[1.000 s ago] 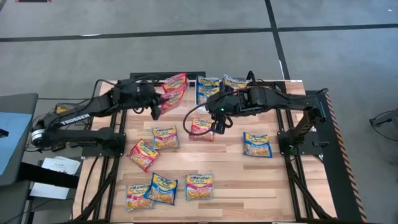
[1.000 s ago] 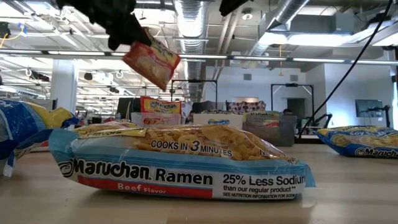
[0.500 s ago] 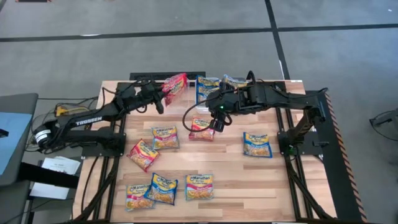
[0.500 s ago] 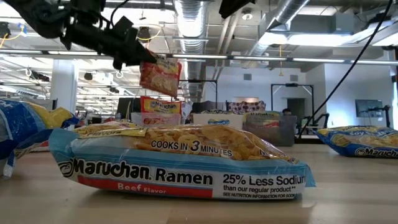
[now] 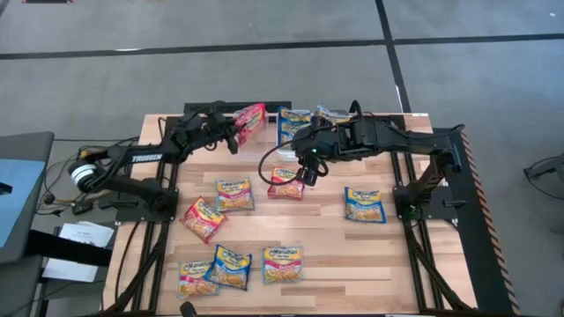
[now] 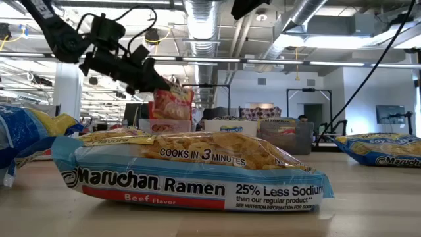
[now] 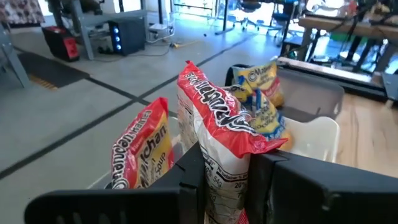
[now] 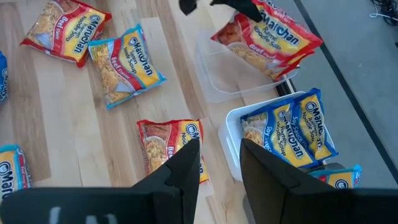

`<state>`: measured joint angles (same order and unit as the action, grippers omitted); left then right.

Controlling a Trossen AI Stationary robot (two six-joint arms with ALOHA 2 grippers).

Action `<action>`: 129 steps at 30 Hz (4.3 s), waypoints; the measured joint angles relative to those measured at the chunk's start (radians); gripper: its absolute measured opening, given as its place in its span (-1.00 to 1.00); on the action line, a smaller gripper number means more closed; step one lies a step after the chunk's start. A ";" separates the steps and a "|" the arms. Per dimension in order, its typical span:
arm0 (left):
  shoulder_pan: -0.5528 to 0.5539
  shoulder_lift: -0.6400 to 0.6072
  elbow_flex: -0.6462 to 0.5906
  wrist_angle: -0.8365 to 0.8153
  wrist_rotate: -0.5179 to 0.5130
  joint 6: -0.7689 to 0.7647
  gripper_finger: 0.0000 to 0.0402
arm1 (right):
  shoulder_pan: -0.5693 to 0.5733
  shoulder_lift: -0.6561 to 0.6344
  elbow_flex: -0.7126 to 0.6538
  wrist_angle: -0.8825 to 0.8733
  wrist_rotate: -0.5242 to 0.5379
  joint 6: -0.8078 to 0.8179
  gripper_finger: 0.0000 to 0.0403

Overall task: Sort Maruchan noodles
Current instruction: Put the red noodle pack into the transparent bin, then put the light blue noodle pack into the black bin

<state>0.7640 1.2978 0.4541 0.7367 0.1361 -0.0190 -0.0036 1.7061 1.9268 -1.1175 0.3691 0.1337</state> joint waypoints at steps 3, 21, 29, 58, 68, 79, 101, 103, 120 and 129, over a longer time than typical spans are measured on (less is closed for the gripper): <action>0.015 0.062 0.000 0.069 0.024 -0.030 -0.76 | 0.000 0.000 0.000 0.000 0.000 0.000 -0.32; 0.039 0.243 0.008 0.146 -0.017 -0.044 -0.76 | -0.011 0.000 0.000 -0.008 -0.001 -0.048 -0.32; 0.039 0.243 0.008 0.119 -0.044 -0.068 -0.75 | -0.021 0.000 0.000 -0.004 -0.001 -0.041 -0.32; 0.039 0.242 0.008 0.075 -0.069 -0.099 -0.18 | -0.027 0.000 -0.001 -0.005 -0.004 -0.029 -0.32; 0.048 0.146 0.008 0.040 -0.070 -0.118 -0.18 | -0.027 0.000 -0.001 -0.007 -0.005 -0.030 -0.32; 0.056 -0.086 0.009 -0.147 -0.060 -0.115 -0.18 | -0.025 0.000 -0.001 -0.007 -0.005 -0.034 -0.32; -0.032 -0.416 0.009 -0.191 0.329 -0.497 -0.18 | 0.057 0.000 -0.001 -0.290 -0.060 0.147 -0.10; -0.051 -0.416 0.009 -0.183 0.352 -0.527 -0.18 | 0.070 0.000 -0.001 -0.304 -0.102 0.169 -0.08; -0.169 -0.415 0.009 -0.189 0.533 -0.719 -0.18 | 0.317 0.064 -0.004 -0.126 -0.295 0.254 -0.02; -0.233 -0.413 0.008 -0.255 0.521 -0.859 -0.18 | 0.387 0.180 -0.003 0.021 -0.292 0.262 0.12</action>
<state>0.5312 0.8851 0.4625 0.4819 0.6571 -0.8776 0.3839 1.8864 1.9242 -1.0969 0.0772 0.3956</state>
